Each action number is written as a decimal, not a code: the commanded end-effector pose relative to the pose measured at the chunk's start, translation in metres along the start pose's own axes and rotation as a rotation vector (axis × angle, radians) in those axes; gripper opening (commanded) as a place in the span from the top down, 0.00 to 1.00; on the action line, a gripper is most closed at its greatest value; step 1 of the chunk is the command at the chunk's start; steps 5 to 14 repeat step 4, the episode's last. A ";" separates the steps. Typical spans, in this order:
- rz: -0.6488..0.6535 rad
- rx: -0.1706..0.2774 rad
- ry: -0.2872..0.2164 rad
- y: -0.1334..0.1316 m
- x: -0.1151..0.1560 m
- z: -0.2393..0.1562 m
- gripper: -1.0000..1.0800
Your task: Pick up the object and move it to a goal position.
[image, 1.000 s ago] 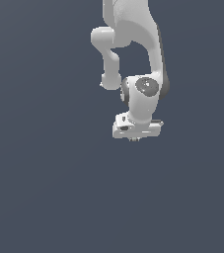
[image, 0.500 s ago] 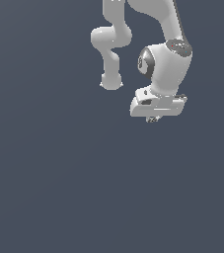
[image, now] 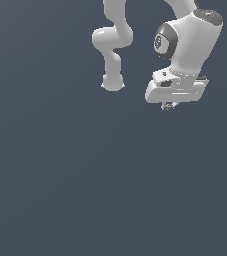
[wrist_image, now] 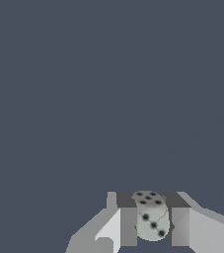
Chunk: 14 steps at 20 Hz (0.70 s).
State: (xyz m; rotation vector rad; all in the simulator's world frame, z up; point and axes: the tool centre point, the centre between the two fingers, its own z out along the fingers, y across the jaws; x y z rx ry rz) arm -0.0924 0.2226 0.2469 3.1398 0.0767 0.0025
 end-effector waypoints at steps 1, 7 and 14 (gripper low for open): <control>0.001 0.000 -0.001 -0.006 -0.003 -0.007 1.00; 0.002 0.000 -0.001 -0.008 -0.004 -0.009 1.00; 0.002 0.000 -0.001 -0.008 -0.004 -0.009 1.00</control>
